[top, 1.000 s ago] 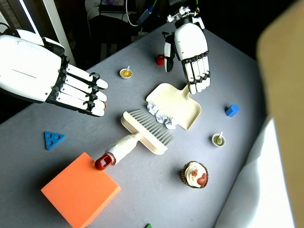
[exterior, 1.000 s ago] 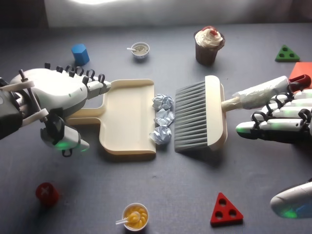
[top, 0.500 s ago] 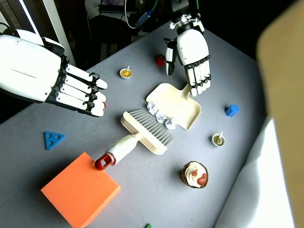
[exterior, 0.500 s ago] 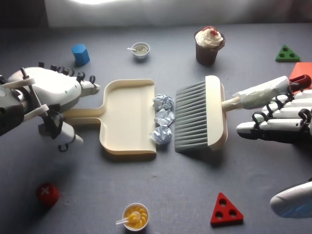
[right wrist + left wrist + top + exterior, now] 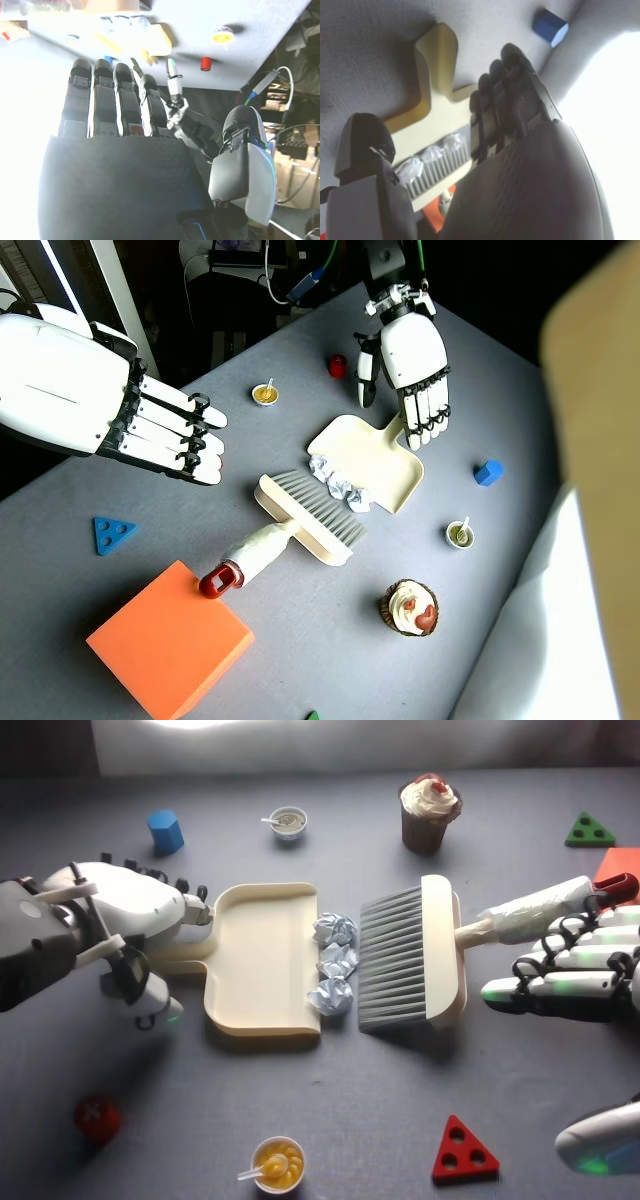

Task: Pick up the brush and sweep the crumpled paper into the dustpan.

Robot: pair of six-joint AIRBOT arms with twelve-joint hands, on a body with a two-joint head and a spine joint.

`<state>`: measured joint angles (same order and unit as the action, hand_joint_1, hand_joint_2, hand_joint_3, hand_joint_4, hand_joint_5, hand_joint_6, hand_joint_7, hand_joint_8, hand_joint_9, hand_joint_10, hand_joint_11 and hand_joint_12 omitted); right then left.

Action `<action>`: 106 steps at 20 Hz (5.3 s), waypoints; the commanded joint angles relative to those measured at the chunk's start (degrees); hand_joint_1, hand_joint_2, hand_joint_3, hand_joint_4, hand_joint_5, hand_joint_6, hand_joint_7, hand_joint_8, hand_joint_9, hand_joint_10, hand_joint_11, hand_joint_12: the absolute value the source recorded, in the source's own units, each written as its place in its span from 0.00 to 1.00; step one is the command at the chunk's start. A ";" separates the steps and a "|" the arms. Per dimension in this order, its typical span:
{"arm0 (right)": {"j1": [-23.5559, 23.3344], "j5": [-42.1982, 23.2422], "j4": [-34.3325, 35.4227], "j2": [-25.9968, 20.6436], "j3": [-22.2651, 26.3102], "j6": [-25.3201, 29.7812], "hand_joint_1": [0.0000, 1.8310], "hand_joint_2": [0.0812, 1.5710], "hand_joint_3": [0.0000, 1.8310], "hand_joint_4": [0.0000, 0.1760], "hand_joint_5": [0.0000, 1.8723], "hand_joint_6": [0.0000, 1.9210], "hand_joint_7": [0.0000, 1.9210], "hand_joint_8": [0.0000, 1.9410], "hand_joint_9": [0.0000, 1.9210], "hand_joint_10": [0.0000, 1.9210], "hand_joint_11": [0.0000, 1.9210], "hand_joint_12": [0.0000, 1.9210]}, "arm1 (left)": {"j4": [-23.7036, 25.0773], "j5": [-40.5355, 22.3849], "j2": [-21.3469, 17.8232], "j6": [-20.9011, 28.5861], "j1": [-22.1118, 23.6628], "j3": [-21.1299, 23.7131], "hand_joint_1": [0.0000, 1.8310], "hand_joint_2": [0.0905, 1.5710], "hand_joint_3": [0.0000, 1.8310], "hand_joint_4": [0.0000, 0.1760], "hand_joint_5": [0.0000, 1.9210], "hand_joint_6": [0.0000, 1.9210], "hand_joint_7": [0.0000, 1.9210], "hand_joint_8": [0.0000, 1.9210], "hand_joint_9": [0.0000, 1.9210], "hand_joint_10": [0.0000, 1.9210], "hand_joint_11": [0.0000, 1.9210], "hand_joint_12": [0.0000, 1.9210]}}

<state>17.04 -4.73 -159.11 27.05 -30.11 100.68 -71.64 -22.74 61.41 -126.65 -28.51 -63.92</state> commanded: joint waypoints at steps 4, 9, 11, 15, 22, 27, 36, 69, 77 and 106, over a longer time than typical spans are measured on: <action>-0.52 4.84 -0.36 -0.29 0.19 0.33 0.00 0.63 0.00 0.00 0.04 0.00 0.06 0.00 0.06 0.00 0.04 0.01 | 1.40 -3.09 0.56 -0.45 -0.36 -1.14 0.52 0.67 0.00 0.00 0.18 0.00 0.19 0.00 0.18 0.00 0.19 0.02; -0.52 4.90 -0.35 -0.29 0.18 0.33 0.00 0.63 0.00 0.00 0.02 0.00 0.05 0.00 0.05 0.00 0.03 0.00 | 1.35 -3.11 0.94 -0.54 -0.58 -2.02 0.50 0.68 0.00 0.00 0.18 0.00 0.20 0.00 0.18 0.00 0.19 0.01; -0.52 4.90 -0.35 -0.29 0.18 0.33 0.00 0.64 0.00 0.00 0.03 0.00 0.05 0.00 0.05 0.00 0.03 0.00 | 1.25 -3.29 1.20 -0.54 -0.62 -2.30 0.50 0.67 0.00 0.00 0.18 0.00 0.20 0.00 0.18 0.00 0.19 0.01; -0.52 4.90 -0.35 -0.29 0.18 0.32 0.00 0.64 0.00 0.00 0.03 0.00 0.05 0.00 0.05 0.00 0.03 0.00 | 1.12 -3.17 1.48 -0.56 -0.70 -2.54 0.51 0.67 0.00 0.00 0.19 0.01 0.21 0.00 0.19 0.00 0.20 0.02; -0.52 4.89 -0.35 -0.29 0.18 0.32 0.00 0.64 0.00 0.00 0.04 0.00 0.06 0.00 0.06 0.00 0.04 0.01 | 1.13 -3.46 1.56 -0.72 -0.73 -2.78 0.52 0.67 0.00 0.00 0.29 0.00 0.32 0.00 0.30 0.00 0.26 0.03; -0.52 4.89 -0.35 -0.29 0.18 0.32 0.00 0.64 0.00 0.00 0.03 0.00 0.05 0.00 0.05 0.00 0.03 0.00 | 1.29 -3.52 1.66 -0.73 -0.71 -2.81 0.56 0.66 0.00 0.00 0.32 0.01 0.35 0.01 0.33 0.01 0.27 0.04; -0.52 4.89 -0.35 -0.29 0.18 0.32 0.00 0.64 0.00 0.00 0.03 0.00 0.06 0.00 0.06 0.00 0.04 0.00 | 1.32 -3.69 2.04 -0.73 -0.66 -2.88 0.61 0.68 0.00 0.00 0.37 0.00 0.39 0.00 0.38 0.00 0.19 0.35; -0.52 6.83 -0.35 -0.30 -0.04 0.32 0.00 0.64 0.00 0.00 0.04 0.00 0.06 0.00 0.06 0.00 0.03 0.01 | 4.10 -5.28 2.10 1.04 -0.22 -2.98 0.76 0.66 0.00 0.00 0.58 0.29 0.58 0.41 0.49 0.65 0.30 0.55; -0.11 12.35 -0.28 0.15 -1.10 -1.62 0.21 0.73 0.00 0.00 0.02 0.00 0.05 0.00 0.06 0.00 0.04 0.01 | 6.69 -7.45 1.60 2.63 0.38 -3.57 0.76 0.66 0.00 0.00 0.55 0.33 0.59 0.38 0.49 0.65 0.27 0.58; 8.68 73.13 37.30 25.53 0.54 -73.84 0.60 0.65 0.00 0.00 0.00 0.00 0.03 0.00 0.04 0.00 0.05 0.00 | 21.36 -11.99 4.07 14.35 1.99 -8.70 0.71 0.65 0.00 0.00 0.56 0.34 0.59 0.45 0.47 0.47 0.26 0.58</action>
<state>26.02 63.77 -116.92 53.54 -29.47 27.31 -52.27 -30.00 65.84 -112.16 -27.14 -72.25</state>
